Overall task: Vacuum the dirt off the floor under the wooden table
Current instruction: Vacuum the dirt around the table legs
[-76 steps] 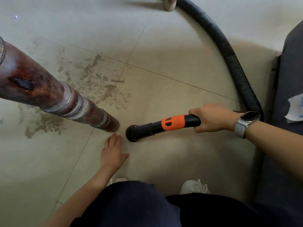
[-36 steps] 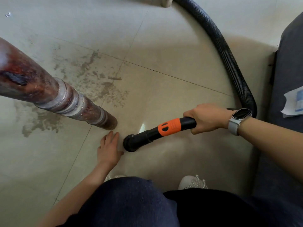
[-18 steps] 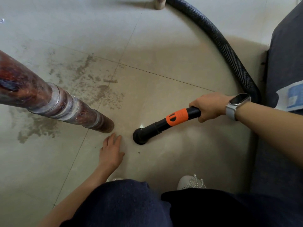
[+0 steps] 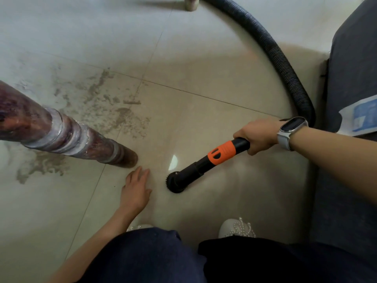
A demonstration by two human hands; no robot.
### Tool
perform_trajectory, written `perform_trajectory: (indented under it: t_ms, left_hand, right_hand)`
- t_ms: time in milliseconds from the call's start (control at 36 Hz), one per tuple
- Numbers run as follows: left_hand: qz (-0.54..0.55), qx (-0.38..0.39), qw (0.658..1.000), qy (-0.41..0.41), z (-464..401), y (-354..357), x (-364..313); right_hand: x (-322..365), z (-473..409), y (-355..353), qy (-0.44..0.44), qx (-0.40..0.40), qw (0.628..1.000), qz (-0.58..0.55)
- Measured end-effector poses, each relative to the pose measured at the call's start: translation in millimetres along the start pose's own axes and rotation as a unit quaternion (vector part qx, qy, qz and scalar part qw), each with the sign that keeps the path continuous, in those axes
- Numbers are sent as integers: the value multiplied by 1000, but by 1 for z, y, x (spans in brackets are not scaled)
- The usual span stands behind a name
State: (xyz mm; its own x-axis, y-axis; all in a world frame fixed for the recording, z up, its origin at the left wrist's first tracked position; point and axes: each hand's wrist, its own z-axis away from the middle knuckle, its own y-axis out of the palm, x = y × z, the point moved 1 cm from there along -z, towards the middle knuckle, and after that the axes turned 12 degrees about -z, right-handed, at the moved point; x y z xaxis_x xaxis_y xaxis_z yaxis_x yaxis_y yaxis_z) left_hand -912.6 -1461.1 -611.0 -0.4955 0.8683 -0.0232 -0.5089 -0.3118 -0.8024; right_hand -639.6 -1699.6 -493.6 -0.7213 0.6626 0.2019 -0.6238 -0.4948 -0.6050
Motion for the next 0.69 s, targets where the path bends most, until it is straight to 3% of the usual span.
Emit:
perform_trajectory:
  t_ms: [194,333,528,694]
  left_hand:
    - [-19,5,1000,8,3,-3,-4]
    - [-41,-10,997,68,6,-6,-27]
    - [-120,20,976,181,-5,-13,-63]
    - [-176,51,962,201,-13,-16,-80]
  right_hand:
    - [-1,-3,-10,9,43,998,33]
    - [-6,-3,-16,37,78,989,118]
    - [-47,11,-13,51,8,978,204]
    - [-74,18,-16,82,-35,962,259]
